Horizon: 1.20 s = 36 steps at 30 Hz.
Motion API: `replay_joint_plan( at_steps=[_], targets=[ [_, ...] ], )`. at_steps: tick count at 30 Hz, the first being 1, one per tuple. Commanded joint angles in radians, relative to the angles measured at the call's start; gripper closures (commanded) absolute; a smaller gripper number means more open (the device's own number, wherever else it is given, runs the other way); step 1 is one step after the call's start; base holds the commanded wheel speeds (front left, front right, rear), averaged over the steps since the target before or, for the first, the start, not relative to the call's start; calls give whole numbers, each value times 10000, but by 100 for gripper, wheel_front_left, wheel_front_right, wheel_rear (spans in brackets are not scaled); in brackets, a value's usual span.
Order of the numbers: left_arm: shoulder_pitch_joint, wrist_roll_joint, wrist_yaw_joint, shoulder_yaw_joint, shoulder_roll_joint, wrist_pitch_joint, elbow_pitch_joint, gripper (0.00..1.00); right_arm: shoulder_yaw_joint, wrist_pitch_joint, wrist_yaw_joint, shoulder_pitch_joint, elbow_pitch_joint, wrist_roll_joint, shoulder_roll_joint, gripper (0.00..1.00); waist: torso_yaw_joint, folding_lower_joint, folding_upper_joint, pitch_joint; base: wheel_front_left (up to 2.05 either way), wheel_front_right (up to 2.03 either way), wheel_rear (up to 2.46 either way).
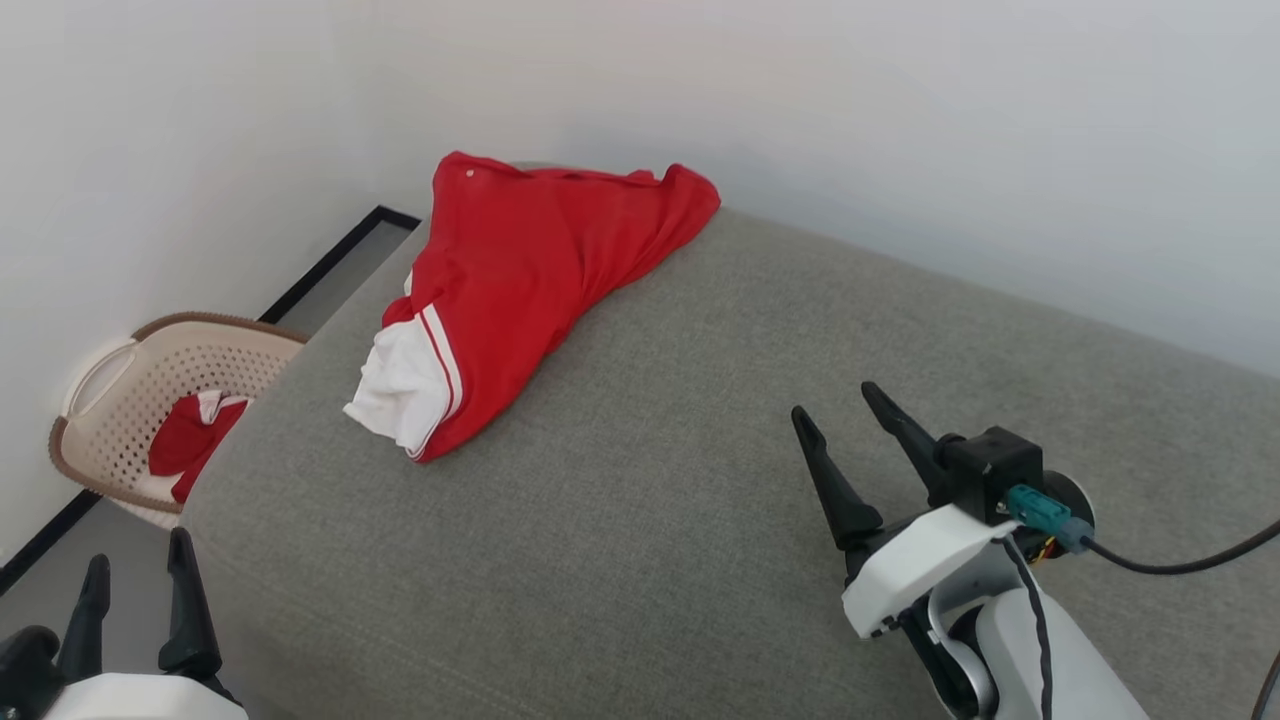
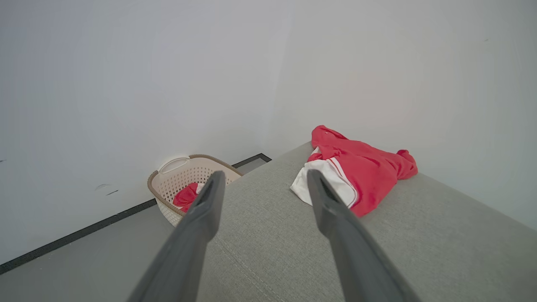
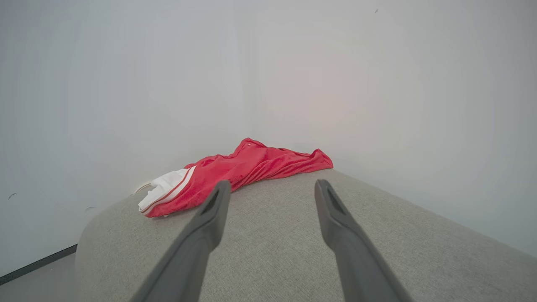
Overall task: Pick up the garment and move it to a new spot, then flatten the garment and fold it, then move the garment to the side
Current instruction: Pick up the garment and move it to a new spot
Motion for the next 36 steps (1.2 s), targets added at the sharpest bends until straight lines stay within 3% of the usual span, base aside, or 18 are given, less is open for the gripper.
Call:
replay_joint_plan(
  at_steps=[1, 6, 15, 26, 36],
  targets=[
    [-77, -39, 40, 41, 17, -74, 14, 0, 13, 33, 1, -125, -5, -55, -29, 0, 53, 0, 0, 101, 0, 0, 0],
    [-446, -37, -46, -118, 37, -163, 185, 0, -82, 54, 1, -252, -78, -50, -108, 0, 105, 0, 0, 346, 0, 0, 0],
    [-2160, -89, -659, -577, 378, -262, 911, 0, -674, 255, 1, -250, -546, -309, -279, 0, -162, 0, 0, 974, 0, 0, 0],
    [-5510, -631, -1435, -1142, 1498, -215, 3011, 0, -892, 886, 1, -750, -1656, -722, -564, 0, -1145, 0, 0, 2479, 0, 0, 0],
    [-8240, -1815, -1520, -2227, 2312, -27, 5301, 0, -1000, 1439, 1, -1437, -2911, -1040, -808, 0, -1911, 0, 0, 4138, 0, 0, 0]
  ],
)
